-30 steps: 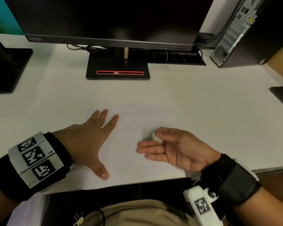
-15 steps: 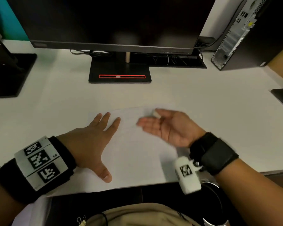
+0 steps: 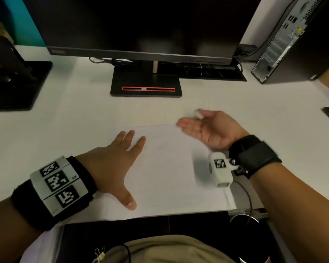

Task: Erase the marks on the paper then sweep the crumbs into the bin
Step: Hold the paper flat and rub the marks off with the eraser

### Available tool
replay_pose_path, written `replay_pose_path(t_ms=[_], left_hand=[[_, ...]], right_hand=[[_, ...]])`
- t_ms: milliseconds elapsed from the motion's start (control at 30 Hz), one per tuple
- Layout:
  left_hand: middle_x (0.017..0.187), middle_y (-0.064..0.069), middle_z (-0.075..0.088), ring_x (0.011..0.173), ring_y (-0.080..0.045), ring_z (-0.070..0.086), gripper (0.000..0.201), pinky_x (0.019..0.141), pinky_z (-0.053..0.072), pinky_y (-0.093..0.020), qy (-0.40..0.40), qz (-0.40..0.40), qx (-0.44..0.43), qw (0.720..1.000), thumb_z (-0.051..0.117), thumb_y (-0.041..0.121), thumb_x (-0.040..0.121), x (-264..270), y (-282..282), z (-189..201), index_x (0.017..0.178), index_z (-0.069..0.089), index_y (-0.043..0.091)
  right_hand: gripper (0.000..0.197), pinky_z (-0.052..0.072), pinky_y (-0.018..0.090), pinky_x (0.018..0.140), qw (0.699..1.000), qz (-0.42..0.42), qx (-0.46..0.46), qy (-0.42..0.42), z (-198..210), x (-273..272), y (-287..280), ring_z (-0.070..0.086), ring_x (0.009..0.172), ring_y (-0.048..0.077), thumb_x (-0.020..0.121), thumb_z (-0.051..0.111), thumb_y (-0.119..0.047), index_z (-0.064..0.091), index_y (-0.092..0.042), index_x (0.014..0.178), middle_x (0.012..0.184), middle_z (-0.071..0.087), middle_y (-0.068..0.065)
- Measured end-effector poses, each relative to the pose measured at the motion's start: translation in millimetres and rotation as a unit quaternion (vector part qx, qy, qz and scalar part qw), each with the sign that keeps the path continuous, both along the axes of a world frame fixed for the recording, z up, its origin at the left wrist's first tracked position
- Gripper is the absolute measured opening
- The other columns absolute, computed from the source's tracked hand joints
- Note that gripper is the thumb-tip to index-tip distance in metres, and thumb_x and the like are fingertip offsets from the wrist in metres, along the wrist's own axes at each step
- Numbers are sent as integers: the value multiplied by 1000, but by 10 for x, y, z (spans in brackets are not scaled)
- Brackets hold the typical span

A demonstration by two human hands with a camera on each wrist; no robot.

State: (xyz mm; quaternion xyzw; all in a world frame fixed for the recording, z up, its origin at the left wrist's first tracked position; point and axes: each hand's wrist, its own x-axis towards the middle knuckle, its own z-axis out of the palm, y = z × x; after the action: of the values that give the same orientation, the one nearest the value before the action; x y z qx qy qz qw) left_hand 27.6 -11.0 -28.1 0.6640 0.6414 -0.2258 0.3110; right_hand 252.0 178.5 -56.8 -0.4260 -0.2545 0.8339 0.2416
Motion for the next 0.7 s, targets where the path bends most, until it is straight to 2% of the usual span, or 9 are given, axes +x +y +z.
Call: replay_pose_path(t_ms=[67,133,233,333,400,467,567,633,700], left_hand=[[152,0,-49,143,-21,-41,163,122,21,-50,4,0,0,1000,83,76,52,-6,-3,-3,145,-42,29],[152,-2,-49,143,-22,-40,163,122,21,-51,10,-6,0,1000,83,76,52,-3,9,-7,145,-43,28],[153,-4,-48,143,-23,-40,164,122,23,-50,14,-5,3,1000,83,76,52,-2,21,-21,145,-43,28],[153,-3,-48,144,-23,-39,164,121,22,-50,15,-4,3,1000,83,77,51,-4,23,-28,146,-42,28],[153,-3,-48,143,-23,-40,163,122,21,-50,14,-5,6,1000,81,79,51,-11,3,-44,146,-41,29],[153,-2,-48,143,-22,-41,159,122,19,-50,12,-4,11,1000,79,81,52,-35,-18,-56,146,-40,35],[154,-5,-46,143,-26,-40,148,123,16,-52,5,14,9,1000,77,81,55,-50,-37,-44,141,-40,52],[156,-10,-43,145,-35,-35,137,122,17,-55,5,26,11,1000,75,82,59,-22,-10,-20,135,-37,64],[156,-11,-43,146,-46,-29,125,120,18,-57,10,33,14,999,71,82,63,19,37,3,132,-32,71]], right_hand=[[20,60,42,93,988,-147,41,-3,46,98,226,71,104,36,106,44,-21,56,-5,110,128,63,25],[14,57,41,99,977,-199,77,8,122,142,214,70,102,35,105,47,-18,54,-9,96,123,62,23],[29,55,41,100,996,-58,52,35,152,-12,-83,67,113,37,105,47,-21,63,-4,88,122,64,24],[20,56,46,97,987,159,18,-19,67,-159,-314,66,118,41,105,47,-19,56,-2,113,130,64,30],[23,59,45,93,987,156,11,-43,49,-158,-278,69,114,39,106,45,-19,53,-1,119,127,66,29],[17,64,41,79,994,22,63,-81,86,-106,-117,75,94,34,107,46,-19,53,-4,114,112,71,24],[8,47,29,52,961,-25,204,-187,219,-7,-149,57,55,19,103,54,-16,55,-12,96,77,61,11],[15,38,27,47,935,89,266,-218,248,28,-365,47,50,17,101,59,-15,56,-13,87,67,56,8],[16,44,26,48,874,253,328,-253,261,52,-679,53,51,18,99,62,-14,61,-4,86,65,63,10]])
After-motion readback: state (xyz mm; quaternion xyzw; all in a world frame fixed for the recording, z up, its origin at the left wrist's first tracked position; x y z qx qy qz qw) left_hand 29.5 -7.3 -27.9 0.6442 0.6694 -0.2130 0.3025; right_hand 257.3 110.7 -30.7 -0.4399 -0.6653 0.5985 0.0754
